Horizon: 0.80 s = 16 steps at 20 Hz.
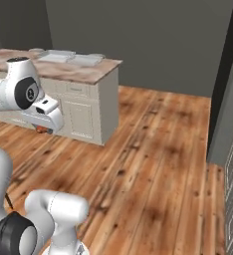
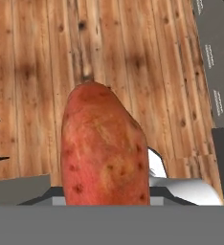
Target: Place the cold items (pear and sweet potato) from the fridge in one tupperware on the dining counter. Place the warm items (kebab skewer and hot dog) in the stove area in another tupperware.
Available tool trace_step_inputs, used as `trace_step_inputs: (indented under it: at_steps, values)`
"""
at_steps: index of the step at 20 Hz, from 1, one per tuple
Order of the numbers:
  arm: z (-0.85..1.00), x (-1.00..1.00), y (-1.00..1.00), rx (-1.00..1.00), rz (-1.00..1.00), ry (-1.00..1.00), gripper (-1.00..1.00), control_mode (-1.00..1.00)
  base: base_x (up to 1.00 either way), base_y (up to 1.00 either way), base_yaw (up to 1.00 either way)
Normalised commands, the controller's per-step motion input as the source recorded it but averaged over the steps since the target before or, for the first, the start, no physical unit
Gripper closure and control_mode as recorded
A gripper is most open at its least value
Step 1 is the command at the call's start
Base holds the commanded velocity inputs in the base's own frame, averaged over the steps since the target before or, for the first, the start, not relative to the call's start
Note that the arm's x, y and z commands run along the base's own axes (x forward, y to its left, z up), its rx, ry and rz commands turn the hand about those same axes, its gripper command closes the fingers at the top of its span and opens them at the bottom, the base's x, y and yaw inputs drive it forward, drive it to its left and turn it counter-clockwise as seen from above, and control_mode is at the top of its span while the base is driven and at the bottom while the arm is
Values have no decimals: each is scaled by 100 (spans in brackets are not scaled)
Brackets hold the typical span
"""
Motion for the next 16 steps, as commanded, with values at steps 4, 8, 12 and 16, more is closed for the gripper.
trace_step_inputs:
  at_steps: [4,8,12,16]
  values:
    - [0,0,0,0,0,0,100,100,100,29,13]
    - [0,0,0,0,0,0,100,100,100,40,12]
    - [0,0,0,0,0,0,100,100,100,35,11]
    - [0,0,0,0,0,0,100,100,100,3,5]
